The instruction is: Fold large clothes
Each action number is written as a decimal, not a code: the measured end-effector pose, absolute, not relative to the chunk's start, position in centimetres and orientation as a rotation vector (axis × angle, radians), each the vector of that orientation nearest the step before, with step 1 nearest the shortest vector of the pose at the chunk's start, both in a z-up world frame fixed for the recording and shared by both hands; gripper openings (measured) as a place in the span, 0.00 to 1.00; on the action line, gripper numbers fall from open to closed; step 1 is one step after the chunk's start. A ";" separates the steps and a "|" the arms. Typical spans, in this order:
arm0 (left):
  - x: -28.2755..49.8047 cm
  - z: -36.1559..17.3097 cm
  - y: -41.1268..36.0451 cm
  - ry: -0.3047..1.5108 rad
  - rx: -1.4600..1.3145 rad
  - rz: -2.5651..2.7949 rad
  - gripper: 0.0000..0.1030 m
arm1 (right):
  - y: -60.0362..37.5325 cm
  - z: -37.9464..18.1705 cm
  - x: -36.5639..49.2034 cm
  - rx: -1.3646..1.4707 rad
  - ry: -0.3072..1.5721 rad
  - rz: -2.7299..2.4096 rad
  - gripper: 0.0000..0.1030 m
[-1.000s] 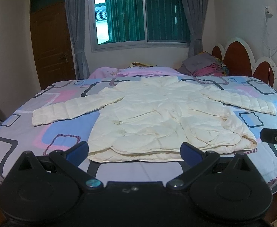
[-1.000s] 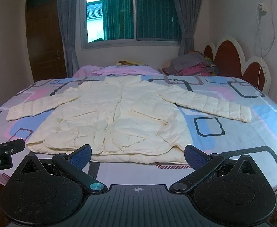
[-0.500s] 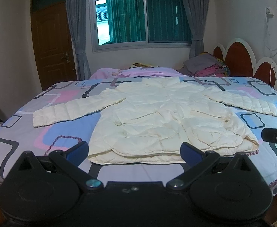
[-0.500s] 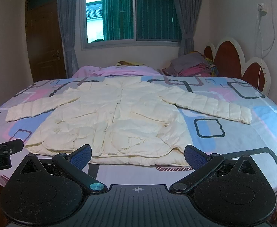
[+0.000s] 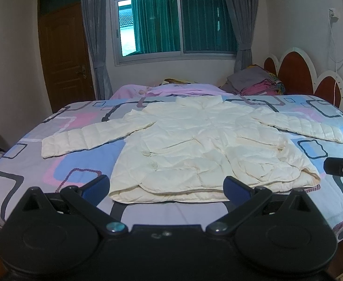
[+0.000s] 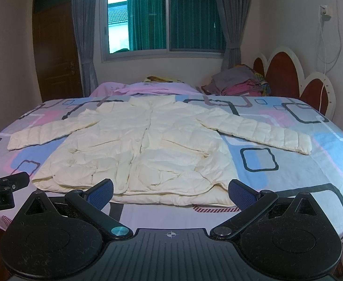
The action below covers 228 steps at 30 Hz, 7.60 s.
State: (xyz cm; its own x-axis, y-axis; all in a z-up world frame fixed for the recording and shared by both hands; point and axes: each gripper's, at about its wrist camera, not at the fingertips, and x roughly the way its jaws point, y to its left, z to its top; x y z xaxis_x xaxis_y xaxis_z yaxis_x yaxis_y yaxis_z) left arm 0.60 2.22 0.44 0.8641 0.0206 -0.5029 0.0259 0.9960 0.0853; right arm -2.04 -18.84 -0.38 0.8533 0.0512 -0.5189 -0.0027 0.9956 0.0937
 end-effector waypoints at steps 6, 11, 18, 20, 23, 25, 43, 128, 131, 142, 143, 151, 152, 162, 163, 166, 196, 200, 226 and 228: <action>0.4 0.4 2.2 0.526 0.090 -0.004 1.00 | -18.7 -0.3 -2.1 0.087 0.545 0.025 1.00; 0.3 0.5 2.3 0.523 0.086 -0.005 1.00 | -18.7 -0.3 -2.2 0.086 0.545 0.026 1.00; 0.0 0.3 2.7 0.521 0.077 0.005 1.00 | -18.6 -0.4 -2.4 0.079 0.542 0.033 1.00; -0.1 0.3 3.0 0.521 0.066 0.003 1.00 | -18.5 -0.5 -2.5 0.077 0.542 0.037 1.00; -0.3 0.2 3.3 0.528 0.051 -0.005 1.00 | -18.3 -0.6 -2.5 0.076 0.543 0.040 1.00; -0.2 0.2 3.4 0.526 0.056 -0.020 1.00 | -18.5 -0.7 -2.2 0.084 0.546 0.045 1.00; 12.4 -1.0 4.1 0.539 -0.043 -0.250 0.99 | -23.9 -1.5 9.2 0.213 0.507 -0.117 1.00; 40.0 -8.4 9.9 0.786 -0.189 -0.106 0.98 | -7.4 -14.3 42.0 -0.061 0.715 0.293 0.45; 40.8 -8.6 9.6 0.787 -0.219 -0.150 0.93 | -8.8 -12.6 39.6 -0.028 0.625 0.304 0.81; 46.8 -11.7 4.5 0.840 -0.341 -0.296 0.74 | -23.3 -12.3 35.3 0.132 0.704 0.092 0.44; 47.4 -11.9 4.0 0.844 -0.341 -0.303 0.73 | -24.5 -12.3 35.2 0.145 0.702 0.063 0.44; 49.3 -11.9 2.5 0.843 -0.289 -0.309 0.09 | -29.4 -12.8 37.6 0.189 0.733 -0.108 0.36; 48.9 -11.2 3.1 0.799 -0.294 -0.289 0.08 | -29.5 -12.8 37.8 0.186 0.741 -0.114 0.35; 46.7 -11.7 8.2 0.780 -0.280 -0.123 0.07 | -29.8 -14.3 37.7 0.181 0.768 -0.099 0.35; 46.5 -12.0 8.1 0.786 -0.277 -0.121 0.07 | -29.9 -14.2 37.7 0.179 0.770 -0.096 0.35; 46.1 -12.2 8.2 0.801 -0.275 -0.115 0.17 | -30.5 -12.9 36.8 0.175 0.730 -0.070 0.35; 45.9 -9.3 4.6 0.671 -0.053 -0.112 0.62 | -29.1 -10.3 42.9 0.070 0.634 0.013 0.35; 45.4 -11.7 3.0 0.747 -0.049 -0.145 0.55 | -28.2 -12.6 41.1 0.060 0.730 0.010 0.35; 33.2 -10.7 24.9 0.694 -0.335 0.275 0.63 | -25.4 -9.1 33.5 0.151 0.660 -0.082 0.52; 31.6 -11.2 28.2 0.690 -0.391 0.345 0.62 | -25.1 -9.4 33.8 0.153 0.678 -0.097 0.52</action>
State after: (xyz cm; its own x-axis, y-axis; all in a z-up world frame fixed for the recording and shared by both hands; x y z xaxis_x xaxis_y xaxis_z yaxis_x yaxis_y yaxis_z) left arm 31.63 28.20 -11.22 0.7203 0.1765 -0.6708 -0.4302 0.8723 -0.2324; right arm 33.77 -25.10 -9.40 0.7747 -0.0400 -0.6311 0.1394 0.9843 0.1088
